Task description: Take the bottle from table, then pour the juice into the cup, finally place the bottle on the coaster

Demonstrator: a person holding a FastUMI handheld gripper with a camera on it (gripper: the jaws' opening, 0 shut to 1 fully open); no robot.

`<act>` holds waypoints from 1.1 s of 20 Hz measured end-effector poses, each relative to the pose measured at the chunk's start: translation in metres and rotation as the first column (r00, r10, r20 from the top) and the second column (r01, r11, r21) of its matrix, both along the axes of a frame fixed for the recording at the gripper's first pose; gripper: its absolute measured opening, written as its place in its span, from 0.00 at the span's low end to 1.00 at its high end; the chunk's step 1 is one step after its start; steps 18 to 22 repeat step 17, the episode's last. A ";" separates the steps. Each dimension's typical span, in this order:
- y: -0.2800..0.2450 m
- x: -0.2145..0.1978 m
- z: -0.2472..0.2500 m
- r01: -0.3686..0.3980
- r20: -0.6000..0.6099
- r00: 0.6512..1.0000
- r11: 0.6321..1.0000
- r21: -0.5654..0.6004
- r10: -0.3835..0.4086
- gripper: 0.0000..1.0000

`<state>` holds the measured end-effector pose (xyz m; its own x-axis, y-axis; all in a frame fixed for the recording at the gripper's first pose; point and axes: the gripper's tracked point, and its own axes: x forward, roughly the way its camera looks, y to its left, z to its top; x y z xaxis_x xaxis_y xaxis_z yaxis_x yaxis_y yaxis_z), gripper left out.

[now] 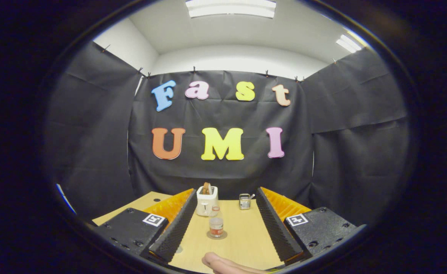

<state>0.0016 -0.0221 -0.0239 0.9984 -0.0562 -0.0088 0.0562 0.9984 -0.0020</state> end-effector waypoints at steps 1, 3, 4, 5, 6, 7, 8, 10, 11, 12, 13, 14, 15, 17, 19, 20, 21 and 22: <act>-0.003 -0.003 0.001 0.015 -0.008 1.000 1.000 -0.007 -0.015 1.00; -0.007 -0.009 0.005 0.025 -0.012 1.000 1.000 -0.010 -0.025 1.00; -0.007 -0.012 0.008 0.027 -0.005 1.000 1.000 -0.006 -0.027 1.00; -0.007 -0.015 0.009 0.025 -0.002 1.000 1.000 0.001 -0.025 1.00; -0.005 -0.018 0.008 0.020 0.002 1.000 1.000 -0.003 -0.020 1.00; -0.005 -0.020 0.008 0.022 0.005 1.000 1.000 -0.015 -0.022 1.00; -0.005 -0.021 0.008 0.019 0.011 1.000 1.000 -0.023 -0.019 1.00; -0.001 -0.026 0.011 0.007 0.030 1.000 0.999 -0.034 -0.006 1.00; -0.001 -0.029 0.012 0.009 0.042 0.999 0.999 -0.036 -0.008 1.00; -0.001 -0.032 0.011 0.010 0.047 0.999 0.999 -0.041 -0.008 1.00; 0.001 -0.034 0.010 0.008 0.047 0.999 0.999 -0.044 -0.006 1.00; 0.002 -0.036 0.007 0.001 0.048 0.999 0.999 -0.049 0.001 1.00; 0.001 -0.037 0.007 0.001 0.051 0.999 0.999 -0.047 0.002 1.00; 0.000 -0.040 0.007 0.006 0.059 0.998 0.999 -0.036 -0.003 1.00; 0.000 -0.040 0.007 0.006 0.059 0.998 0.999 -0.036 -0.003 1.00; 0.000 -0.040 0.007 0.006 0.059 0.998 0.999 -0.036 -0.003 1.00; 0.000 -0.040 0.007 0.006 0.059 0.998 0.999 -0.036 -0.003 1.00; 0.000 -0.040 0.007 0.006 0.059 0.998 0.999 -0.036 -0.003 1.00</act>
